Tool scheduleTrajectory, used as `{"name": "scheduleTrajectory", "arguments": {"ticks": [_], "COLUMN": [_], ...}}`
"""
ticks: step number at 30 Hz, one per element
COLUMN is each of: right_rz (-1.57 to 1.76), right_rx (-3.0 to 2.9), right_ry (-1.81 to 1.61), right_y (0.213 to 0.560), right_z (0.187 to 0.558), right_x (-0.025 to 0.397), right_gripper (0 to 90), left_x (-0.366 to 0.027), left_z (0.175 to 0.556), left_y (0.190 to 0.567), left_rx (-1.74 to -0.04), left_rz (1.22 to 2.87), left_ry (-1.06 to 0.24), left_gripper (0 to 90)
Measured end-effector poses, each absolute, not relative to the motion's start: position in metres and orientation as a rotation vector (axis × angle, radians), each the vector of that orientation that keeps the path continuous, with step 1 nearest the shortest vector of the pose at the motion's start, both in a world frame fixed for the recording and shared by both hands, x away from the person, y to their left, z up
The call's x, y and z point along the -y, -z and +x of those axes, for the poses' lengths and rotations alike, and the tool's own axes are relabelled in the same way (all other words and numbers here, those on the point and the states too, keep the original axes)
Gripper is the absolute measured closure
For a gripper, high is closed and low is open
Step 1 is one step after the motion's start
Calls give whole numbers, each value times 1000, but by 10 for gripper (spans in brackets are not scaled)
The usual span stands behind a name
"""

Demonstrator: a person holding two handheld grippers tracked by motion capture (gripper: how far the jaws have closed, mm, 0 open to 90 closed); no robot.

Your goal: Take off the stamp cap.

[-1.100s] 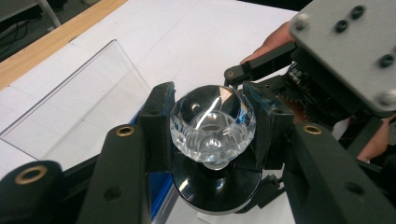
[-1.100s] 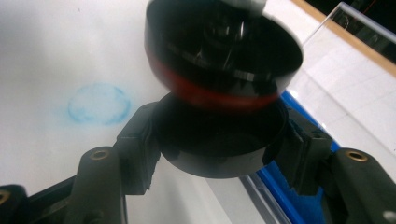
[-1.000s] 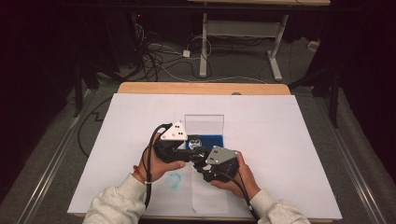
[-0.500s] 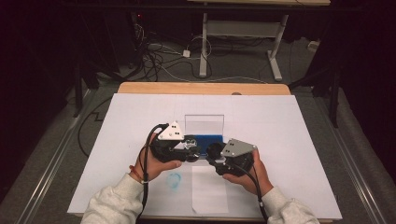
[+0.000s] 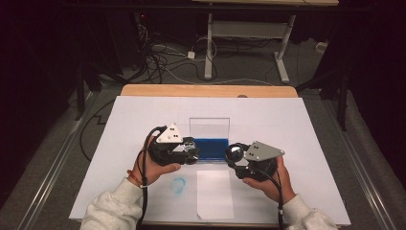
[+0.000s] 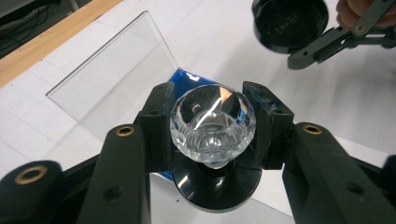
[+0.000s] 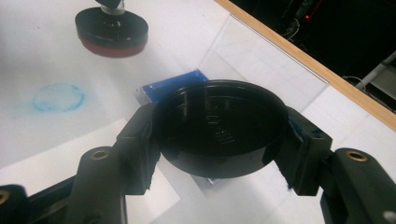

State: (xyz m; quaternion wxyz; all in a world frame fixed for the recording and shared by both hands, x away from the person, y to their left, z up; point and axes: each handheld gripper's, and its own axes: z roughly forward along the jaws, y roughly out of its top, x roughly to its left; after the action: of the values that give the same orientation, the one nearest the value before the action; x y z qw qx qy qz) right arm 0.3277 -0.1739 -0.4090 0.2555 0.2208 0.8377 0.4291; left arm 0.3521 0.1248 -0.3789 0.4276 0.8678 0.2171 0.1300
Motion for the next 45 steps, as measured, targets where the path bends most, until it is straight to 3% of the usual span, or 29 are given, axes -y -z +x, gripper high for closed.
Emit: {"name": "scheduleTrajectory", "arguments": {"ticks": [37,45], "right_rz": [859,863], "right_rx": [-2154,-2151], "right_ry": [-1044,-1037], "right_y": [431,433], "right_z": [276,274], "right_x": [276,281], "right_gripper": [387,387], "left_x": [-138,-136], "left_z": [357,358], "left_y": [368,361], "left_rx": [-565,-555], "left_rz": [2140,2130], "left_ry": [-387,-390], "left_gripper": [550,550]}}
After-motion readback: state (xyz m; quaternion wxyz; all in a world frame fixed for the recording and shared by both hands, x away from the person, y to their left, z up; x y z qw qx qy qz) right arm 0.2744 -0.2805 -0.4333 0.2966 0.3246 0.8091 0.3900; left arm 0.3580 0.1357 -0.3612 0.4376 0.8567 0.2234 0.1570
